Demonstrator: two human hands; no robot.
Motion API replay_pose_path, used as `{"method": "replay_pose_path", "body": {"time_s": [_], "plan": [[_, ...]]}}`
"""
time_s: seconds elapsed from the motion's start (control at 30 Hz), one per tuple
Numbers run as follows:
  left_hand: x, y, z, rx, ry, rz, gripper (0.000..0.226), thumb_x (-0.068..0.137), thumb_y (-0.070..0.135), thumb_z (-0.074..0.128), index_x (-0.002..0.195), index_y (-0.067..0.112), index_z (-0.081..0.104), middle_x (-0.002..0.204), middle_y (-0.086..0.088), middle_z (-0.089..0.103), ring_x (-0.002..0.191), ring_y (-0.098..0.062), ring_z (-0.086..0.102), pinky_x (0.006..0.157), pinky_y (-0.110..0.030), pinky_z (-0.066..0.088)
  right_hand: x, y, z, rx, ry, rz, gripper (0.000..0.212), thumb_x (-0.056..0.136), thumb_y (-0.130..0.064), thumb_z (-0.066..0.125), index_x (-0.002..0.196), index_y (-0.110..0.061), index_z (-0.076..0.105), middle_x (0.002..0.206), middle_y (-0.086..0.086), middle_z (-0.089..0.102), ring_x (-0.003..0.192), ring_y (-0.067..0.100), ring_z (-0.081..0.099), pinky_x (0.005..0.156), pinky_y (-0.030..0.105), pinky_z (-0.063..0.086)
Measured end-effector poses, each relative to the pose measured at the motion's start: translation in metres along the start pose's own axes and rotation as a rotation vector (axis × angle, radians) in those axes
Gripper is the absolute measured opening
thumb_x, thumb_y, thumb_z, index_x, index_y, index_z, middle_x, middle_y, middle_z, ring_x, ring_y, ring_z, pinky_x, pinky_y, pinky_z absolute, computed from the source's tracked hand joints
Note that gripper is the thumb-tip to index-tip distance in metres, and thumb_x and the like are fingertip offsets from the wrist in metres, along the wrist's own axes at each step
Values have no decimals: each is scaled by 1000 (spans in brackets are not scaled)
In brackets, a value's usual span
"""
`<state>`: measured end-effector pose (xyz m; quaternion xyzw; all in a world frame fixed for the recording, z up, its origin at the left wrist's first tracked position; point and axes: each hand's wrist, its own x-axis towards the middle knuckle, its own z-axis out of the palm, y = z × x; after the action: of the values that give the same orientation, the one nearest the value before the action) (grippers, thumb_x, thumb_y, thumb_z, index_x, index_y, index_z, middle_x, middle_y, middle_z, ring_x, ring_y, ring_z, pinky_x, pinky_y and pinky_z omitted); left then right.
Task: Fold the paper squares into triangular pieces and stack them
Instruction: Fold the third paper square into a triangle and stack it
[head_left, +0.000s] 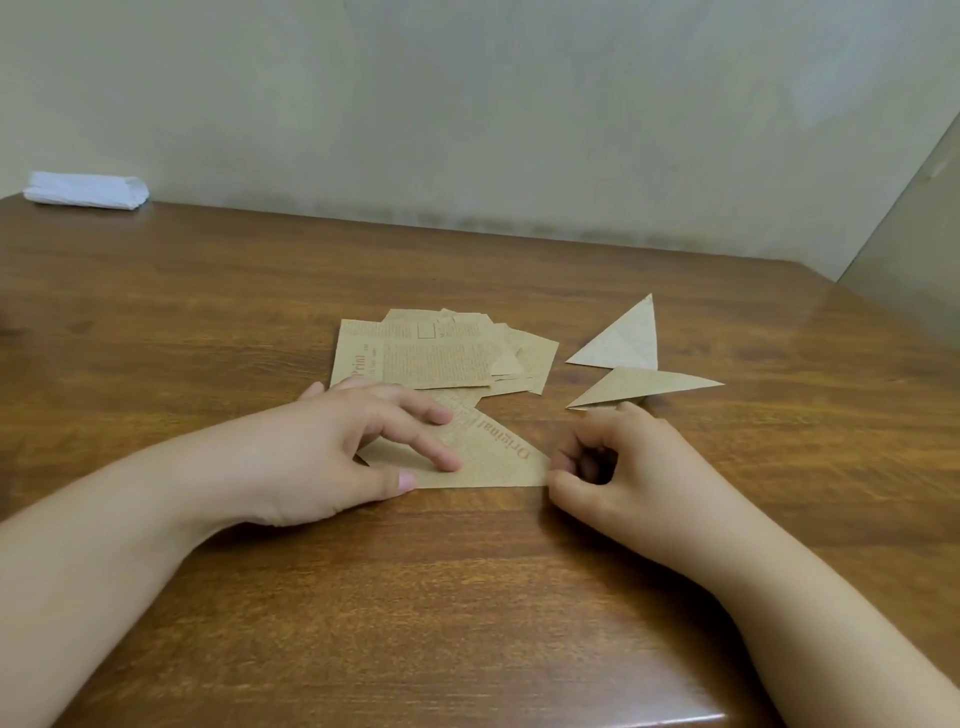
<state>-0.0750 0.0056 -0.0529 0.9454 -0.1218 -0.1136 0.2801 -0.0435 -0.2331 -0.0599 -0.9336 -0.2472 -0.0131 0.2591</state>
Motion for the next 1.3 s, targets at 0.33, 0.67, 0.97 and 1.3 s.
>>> {"method": "replay_pose_path", "body": {"time_s": [0.33,0.67,0.97,1.3], "plan": [[0,-3,2,5,40,8,34,87,34,61,100,64,57,124,50,33,122,25,18,119,-43,-1,-3,7,-11,-8,-15,145,18,75,-32,62,59,-25,56,64,-8,51,81,8,45,74,25,30],[1,2,10,59,105,-26,25,85,41,60,101,60,57,134,40,19,122,13,8,118,-41,-6,-3,13,-13,35,247,-22,7,76,-25,60,70,-27,60,74,-13,57,81,2,52,69,8,35],[4,17,33,205,209,146,56,72,74,26,121,55,48,123,43,25,118,29,-1,114,-36,-16,5,2,8,-54,-51,-308,21,84,-34,52,98,-30,67,102,-20,59,99,1,56,84,23,47],[0,9,23,155,202,368,45,69,63,47,103,41,66,104,30,59,108,14,42,95,-7,26,5,5,3,-56,-72,-288,30,76,-55,52,96,-34,59,101,-20,56,106,3,56,86,23,45]]}}
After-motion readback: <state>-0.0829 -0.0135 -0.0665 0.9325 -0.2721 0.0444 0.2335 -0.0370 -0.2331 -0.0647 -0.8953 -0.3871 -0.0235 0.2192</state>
